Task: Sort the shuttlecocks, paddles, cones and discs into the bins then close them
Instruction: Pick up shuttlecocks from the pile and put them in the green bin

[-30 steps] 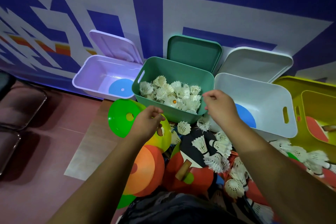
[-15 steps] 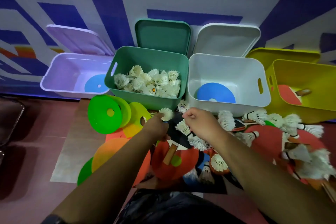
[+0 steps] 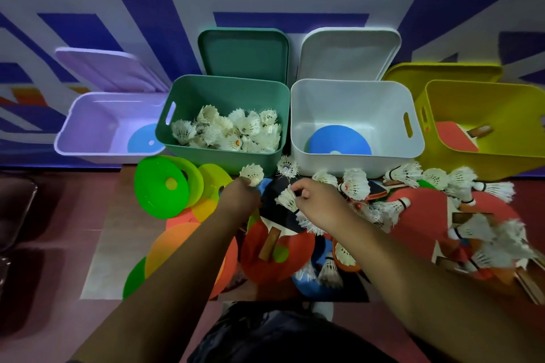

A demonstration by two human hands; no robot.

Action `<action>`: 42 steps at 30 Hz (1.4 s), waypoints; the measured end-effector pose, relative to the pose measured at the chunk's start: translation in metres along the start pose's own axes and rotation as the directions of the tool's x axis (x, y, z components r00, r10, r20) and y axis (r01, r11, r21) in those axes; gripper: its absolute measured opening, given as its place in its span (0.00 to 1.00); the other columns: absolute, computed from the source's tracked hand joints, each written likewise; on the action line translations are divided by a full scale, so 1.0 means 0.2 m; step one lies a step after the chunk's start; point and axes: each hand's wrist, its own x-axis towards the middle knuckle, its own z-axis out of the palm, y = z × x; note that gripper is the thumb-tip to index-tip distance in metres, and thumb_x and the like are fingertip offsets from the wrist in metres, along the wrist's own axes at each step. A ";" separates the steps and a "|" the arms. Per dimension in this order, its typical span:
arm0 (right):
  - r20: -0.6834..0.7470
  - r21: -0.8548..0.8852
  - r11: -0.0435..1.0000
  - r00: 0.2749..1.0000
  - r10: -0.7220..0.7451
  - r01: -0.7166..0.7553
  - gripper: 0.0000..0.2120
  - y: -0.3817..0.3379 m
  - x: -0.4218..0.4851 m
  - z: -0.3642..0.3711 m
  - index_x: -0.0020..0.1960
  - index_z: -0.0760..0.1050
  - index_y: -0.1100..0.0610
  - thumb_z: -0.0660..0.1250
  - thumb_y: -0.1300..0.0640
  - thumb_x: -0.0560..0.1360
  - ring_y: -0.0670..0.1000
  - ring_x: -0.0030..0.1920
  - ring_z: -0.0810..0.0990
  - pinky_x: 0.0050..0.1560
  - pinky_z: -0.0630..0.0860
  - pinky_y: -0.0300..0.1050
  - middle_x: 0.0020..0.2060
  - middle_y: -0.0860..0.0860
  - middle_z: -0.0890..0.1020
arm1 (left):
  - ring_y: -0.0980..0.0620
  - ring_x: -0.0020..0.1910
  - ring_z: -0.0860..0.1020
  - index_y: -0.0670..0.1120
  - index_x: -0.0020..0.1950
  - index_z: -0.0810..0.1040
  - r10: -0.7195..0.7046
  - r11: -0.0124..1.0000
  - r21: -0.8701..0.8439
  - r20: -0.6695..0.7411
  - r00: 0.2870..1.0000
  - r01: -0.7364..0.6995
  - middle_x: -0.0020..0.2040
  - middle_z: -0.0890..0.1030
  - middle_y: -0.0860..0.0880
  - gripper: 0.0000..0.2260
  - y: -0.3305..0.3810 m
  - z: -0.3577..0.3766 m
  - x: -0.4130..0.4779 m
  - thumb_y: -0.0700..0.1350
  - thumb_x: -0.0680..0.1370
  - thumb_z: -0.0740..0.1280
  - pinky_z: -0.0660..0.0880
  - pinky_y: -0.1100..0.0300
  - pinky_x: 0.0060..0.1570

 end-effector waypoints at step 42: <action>-0.267 0.402 0.915 0.958 0.106 0.010 0.03 -0.42 0.16 -0.46 0.52 0.81 0.51 0.70 0.53 0.80 0.47 0.35 0.83 0.43 0.83 0.50 0.45 0.52 0.86 | 0.49 0.40 0.86 0.51 0.64 0.79 0.270 0.950 -0.147 -0.066 0.961 -0.277 0.49 0.85 0.50 0.13 0.31 -0.42 0.16 0.47 0.79 0.67 0.83 0.50 0.46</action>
